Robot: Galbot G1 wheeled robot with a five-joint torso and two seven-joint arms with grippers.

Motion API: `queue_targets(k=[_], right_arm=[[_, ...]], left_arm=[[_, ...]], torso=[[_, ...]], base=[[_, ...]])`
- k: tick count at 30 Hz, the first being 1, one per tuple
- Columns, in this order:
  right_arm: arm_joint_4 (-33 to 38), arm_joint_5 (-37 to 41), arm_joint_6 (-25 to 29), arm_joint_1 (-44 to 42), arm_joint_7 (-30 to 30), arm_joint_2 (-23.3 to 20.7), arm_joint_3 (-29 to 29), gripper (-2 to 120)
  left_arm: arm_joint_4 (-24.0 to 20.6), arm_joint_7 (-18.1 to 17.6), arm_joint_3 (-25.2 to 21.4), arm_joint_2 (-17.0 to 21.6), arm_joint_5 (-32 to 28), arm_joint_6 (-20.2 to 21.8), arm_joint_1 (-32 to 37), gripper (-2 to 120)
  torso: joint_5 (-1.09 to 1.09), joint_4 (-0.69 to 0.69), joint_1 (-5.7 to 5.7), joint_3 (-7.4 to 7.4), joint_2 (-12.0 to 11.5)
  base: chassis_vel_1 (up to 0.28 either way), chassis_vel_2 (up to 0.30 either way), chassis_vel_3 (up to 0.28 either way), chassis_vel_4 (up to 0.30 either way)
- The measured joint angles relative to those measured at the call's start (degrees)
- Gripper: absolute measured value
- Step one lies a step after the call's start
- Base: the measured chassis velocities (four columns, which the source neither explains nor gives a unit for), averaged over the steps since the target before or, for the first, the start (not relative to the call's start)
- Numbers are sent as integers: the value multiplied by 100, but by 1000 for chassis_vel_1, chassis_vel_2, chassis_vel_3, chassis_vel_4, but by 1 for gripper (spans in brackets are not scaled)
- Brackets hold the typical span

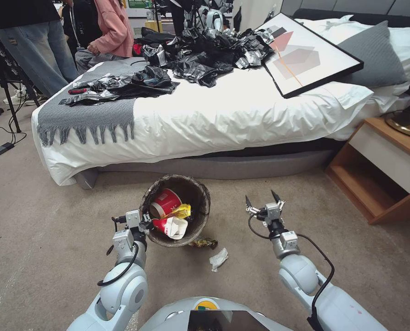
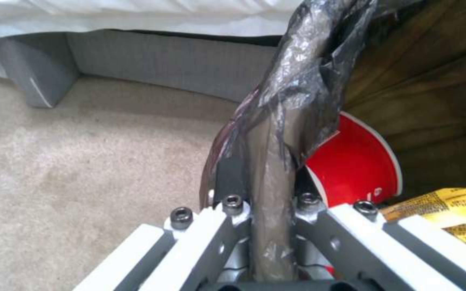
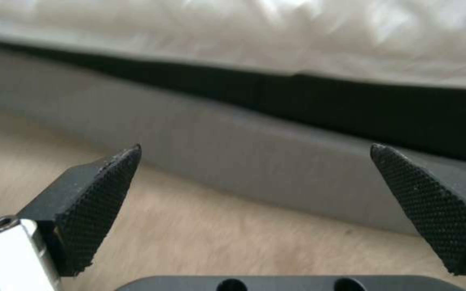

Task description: Pick up the trash bin, then pick up the garbage from the floor and place it into the trash bin.

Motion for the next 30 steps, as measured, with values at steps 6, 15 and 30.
queue_targets(k=[6,15,30], right_arm=[[-511,127,296,93,-616,-178,-247,100],[-1123,594,645,230,-1537,-238,-827,100],[-2079,445,830,655,-1901,14,-1600,100]], left_arm=[[-9,-4,-65,-1,13,-3,47,0],[-39,-7,-127,-39,60,-10,134,0],[-46,5,-196,-44,67,-31,168,0]], torso=[[0,0,0,0,0],[0,0,0,0,0],[-1,0,0,0,0]], base=[[0,0,0,0],[0,0,0,0],[0,0,0,0]])
